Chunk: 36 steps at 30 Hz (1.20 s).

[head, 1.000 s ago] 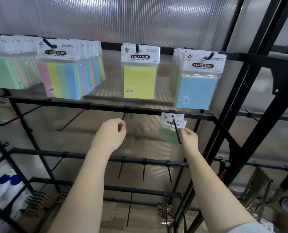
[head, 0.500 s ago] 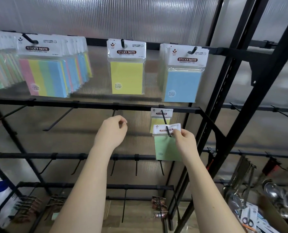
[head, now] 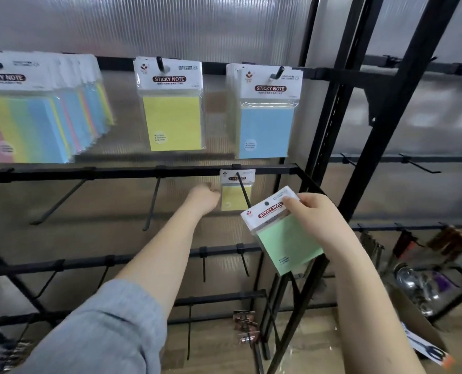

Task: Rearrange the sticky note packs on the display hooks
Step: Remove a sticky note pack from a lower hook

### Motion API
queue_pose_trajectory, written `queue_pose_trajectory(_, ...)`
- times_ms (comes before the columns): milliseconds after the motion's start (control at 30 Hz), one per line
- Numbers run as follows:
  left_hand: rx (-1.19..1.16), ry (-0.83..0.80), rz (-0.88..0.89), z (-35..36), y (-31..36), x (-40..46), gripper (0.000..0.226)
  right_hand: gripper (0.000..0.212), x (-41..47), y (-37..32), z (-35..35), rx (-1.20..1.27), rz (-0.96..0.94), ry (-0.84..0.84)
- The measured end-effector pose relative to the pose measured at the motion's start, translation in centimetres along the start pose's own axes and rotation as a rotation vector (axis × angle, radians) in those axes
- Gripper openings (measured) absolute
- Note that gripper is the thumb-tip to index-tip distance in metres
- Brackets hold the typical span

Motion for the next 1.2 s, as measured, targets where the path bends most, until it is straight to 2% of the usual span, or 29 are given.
queue_pose_trajectory(200, -0.006, -0.077, -0.028, 2.4, 1.5, 1.5, 0.034, 0.031, -0.6, -0.7, -2.4, 0.129, -0.053, 0.196)
queue_pose_trajectory(433, -0.256, 0.198, -0.036, 5.6, 0.7, 0.6, 0.012, 0.031, -0.9, -1.0, -3.6, 0.273, -0.046, 0.298)
queue_pose_trajectory(600, -0.356, 0.295, -0.086, 6.7, 1.0, 0.3, 0.027, 0.029, -1.1, -1.3, -3.3, 0.306, -0.022, 0.279)
queue_pose_trajectory(800, -0.507, 0.148, -0.092, 6.6, 1.3, 1.6, 0.031, 0.027, -1.3, -1.4, -3.7, 0.318, -0.005, 0.278)
queue_pose_trajectory(933, -0.509, 0.051, -0.024, 6.5, 1.4, 1.9, 0.041, 0.027, -1.7, -1.4, -4.2, 0.318, 0.007, 0.286)
queue_pose_trajectory(1067, -0.514, 0.001, -0.024, 6.6, 1.4, 2.2, 0.033, 0.029, -2.0, -1.2, -4.5, 0.318, 0.024, 0.296)
queue_pose_trajectory(1200, -0.537, 0.065, -0.070, 6.6, 1.5, 1.8, 0.020, 0.029, -2.3, -0.9, -5.0, 0.311, 0.013, 0.298)
Point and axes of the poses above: each hand's wrist, its own x-axis towards the middle knuckle, its own z-axis out of the palm, y = z × x, the point moved 1 cm from there along x, towards the middle knuckle, and after that the axes turned 11 degrees about x, right-handed, at the moved point
